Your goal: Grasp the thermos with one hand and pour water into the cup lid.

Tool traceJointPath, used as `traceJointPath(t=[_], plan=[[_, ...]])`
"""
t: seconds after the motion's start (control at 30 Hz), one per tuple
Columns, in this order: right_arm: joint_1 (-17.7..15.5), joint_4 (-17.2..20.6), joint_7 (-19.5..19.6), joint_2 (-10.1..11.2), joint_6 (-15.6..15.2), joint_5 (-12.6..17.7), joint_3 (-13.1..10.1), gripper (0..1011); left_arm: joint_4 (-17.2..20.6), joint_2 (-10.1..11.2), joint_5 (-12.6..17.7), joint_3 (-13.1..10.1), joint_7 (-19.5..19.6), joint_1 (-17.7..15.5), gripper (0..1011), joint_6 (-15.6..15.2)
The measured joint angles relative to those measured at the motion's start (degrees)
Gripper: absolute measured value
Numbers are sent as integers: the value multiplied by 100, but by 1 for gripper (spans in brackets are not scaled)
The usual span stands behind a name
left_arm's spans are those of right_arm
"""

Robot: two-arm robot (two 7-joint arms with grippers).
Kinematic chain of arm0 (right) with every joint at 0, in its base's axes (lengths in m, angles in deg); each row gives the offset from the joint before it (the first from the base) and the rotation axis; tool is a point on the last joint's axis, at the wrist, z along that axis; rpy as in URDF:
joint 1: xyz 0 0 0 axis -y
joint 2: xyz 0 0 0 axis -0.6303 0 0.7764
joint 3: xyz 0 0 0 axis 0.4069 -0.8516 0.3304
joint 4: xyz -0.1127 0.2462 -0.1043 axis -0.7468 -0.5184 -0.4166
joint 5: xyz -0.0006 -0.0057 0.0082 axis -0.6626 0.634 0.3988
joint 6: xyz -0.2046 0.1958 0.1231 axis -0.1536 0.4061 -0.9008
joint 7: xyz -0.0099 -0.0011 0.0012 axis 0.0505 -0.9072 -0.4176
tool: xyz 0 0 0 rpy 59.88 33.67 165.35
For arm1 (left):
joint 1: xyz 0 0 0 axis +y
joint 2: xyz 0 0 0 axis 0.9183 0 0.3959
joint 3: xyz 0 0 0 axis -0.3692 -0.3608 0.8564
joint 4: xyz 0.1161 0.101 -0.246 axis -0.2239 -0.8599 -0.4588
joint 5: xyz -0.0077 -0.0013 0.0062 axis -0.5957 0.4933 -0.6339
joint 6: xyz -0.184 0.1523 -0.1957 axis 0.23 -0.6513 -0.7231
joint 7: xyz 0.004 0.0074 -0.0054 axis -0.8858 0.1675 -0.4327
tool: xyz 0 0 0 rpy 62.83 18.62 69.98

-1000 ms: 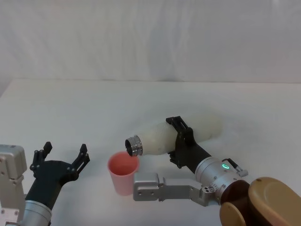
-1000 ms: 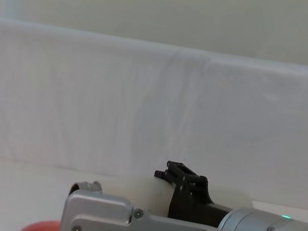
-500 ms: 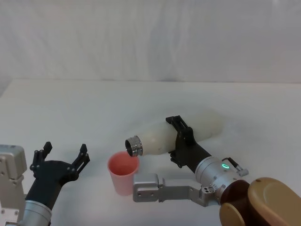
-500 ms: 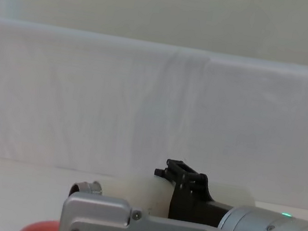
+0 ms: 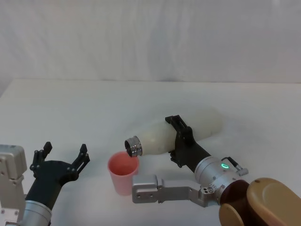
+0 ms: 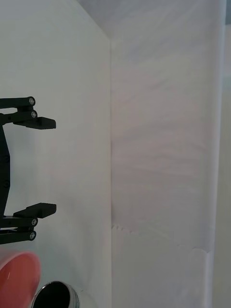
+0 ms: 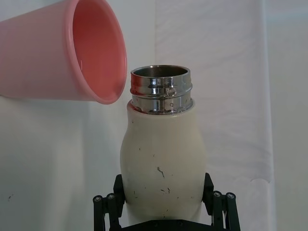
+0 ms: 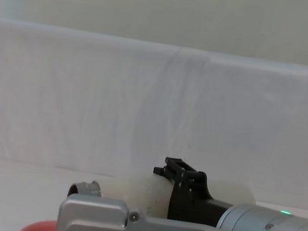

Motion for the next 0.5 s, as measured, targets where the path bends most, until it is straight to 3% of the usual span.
traceJointPath(t=[0.5], plan=[[23,8,-15,3,-10,-75,29,957,0,0,0,0,-1,0,1001,0]])
